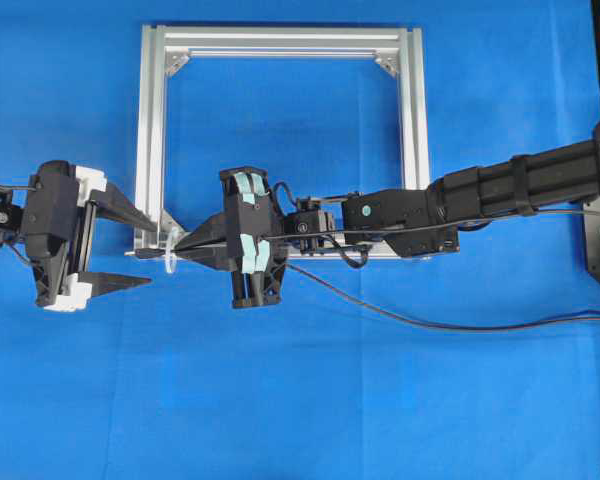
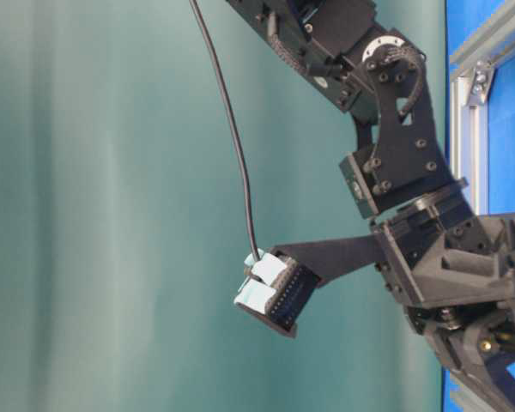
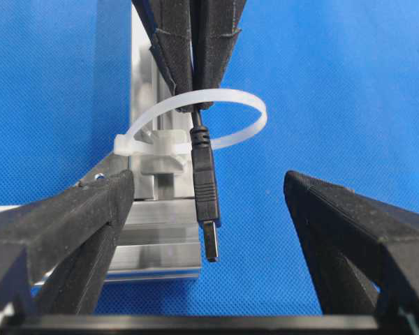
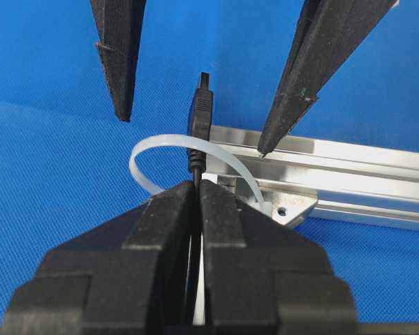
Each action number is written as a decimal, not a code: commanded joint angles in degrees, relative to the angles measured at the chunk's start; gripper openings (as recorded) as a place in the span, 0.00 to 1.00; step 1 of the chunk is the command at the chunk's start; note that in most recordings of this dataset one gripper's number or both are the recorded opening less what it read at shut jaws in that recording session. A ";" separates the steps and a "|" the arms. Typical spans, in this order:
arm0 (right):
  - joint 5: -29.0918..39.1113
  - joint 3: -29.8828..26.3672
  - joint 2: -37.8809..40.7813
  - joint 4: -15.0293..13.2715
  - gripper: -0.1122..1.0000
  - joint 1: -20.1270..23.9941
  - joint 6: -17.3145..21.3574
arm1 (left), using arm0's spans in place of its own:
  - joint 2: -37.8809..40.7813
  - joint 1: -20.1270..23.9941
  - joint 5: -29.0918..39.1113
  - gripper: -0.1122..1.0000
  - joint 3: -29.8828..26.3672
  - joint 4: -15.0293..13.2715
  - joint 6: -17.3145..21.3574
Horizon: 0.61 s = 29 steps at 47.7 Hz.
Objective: Insert the wire through the string loop located on the left side.
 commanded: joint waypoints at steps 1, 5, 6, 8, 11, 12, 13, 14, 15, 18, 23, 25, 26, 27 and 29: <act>-0.53 -1.05 -1.32 0.09 0.01 0.00 0.09 | -0.35 0.00 -0.35 0.92 -0.79 0.09 0.26; -0.62 -1.14 -1.32 0.09 0.01 0.00 0.09 | -0.35 0.35 -0.09 0.91 -0.79 0.09 0.44; -0.62 -1.14 -1.32 0.09 0.01 -0.09 0.09 | -0.26 0.35 0.00 0.90 -0.79 0.09 0.44; -0.62 -1.14 -1.32 0.09 0.01 -0.09 0.09 | -0.26 0.35 0.09 0.87 -0.88 0.09 0.53; -0.62 -1.14 -1.32 0.09 0.01 0.00 0.09 | -0.35 0.44 0.09 0.74 -0.97 0.09 0.70; -0.62 -1.14 -1.32 0.09 0.01 0.00 0.09 | -0.35 0.53 0.09 0.69 -1.05 0.09 0.70; -0.53 -1.14 -1.32 0.09 0.01 -0.09 0.09 | -0.35 0.53 0.09 0.63 -1.05 0.09 0.70; -0.62 -1.05 -1.32 0.09 0.01 -0.09 0.09 | -0.35 0.53 0.09 0.55 -1.05 0.09 0.70; -0.62 -1.14 -1.32 0.09 0.01 -0.09 0.09 | -0.35 0.53 0.00 0.49 -1.05 0.09 0.70; -0.62 -1.05 -1.32 0.09 0.01 0.00 0.09 | -0.35 0.53 0.09 0.32 -1.05 0.09 0.62; -0.62 -1.14 -1.32 0.00 0.01 -0.09 0.09 | -0.35 0.53 0.09 0.18 -1.05 0.09 0.62; -0.62 -1.05 -1.32 -0.09 0.01 -0.09 0.09 | -0.35 0.53 0.09 0.18 -1.05 0.09 0.62; -0.62 -1.14 -1.49 -0.18 0.01 0.00 0.00 | -0.35 0.53 0.09 0.18 -1.14 0.09 0.62; -0.62 -1.14 -1.49 -0.26 0.02 0.00 0.00 | -0.35 0.53 0.09 0.18 -1.05 0.09 0.62; -0.62 -1.05 -1.32 -0.44 0.02 0.00 -0.09 | -0.35 0.53 0.09 0.18 -1.05 0.09 0.62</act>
